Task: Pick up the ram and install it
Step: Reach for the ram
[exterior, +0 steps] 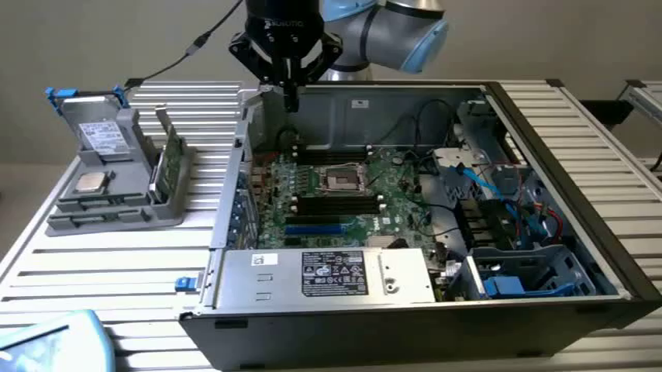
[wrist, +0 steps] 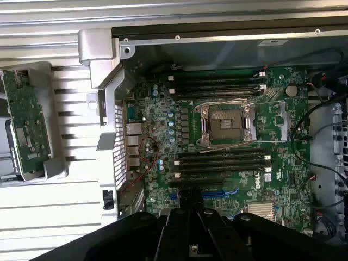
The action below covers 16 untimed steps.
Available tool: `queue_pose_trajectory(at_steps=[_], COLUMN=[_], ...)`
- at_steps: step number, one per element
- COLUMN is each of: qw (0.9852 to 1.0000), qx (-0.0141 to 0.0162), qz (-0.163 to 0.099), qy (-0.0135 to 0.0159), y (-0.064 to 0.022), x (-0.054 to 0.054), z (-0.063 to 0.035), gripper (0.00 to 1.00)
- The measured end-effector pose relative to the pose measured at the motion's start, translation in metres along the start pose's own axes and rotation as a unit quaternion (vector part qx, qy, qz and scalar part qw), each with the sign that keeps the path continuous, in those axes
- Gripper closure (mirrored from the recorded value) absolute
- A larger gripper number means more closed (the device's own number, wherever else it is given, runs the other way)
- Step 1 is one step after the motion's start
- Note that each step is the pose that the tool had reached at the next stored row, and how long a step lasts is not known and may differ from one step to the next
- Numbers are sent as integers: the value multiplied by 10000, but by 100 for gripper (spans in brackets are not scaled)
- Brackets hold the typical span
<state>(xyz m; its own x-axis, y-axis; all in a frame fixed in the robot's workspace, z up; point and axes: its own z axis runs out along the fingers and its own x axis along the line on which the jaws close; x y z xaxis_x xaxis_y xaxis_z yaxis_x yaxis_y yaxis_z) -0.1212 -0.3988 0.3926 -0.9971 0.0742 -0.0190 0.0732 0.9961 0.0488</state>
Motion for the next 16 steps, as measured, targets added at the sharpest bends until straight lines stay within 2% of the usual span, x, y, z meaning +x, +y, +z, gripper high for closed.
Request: queue_pose_trajectory(at_steps=[16], qw=[10000], qx=[1], qz=[3], qy=[0], y=[-1], x=[16], z=[-2], gripper=[89])
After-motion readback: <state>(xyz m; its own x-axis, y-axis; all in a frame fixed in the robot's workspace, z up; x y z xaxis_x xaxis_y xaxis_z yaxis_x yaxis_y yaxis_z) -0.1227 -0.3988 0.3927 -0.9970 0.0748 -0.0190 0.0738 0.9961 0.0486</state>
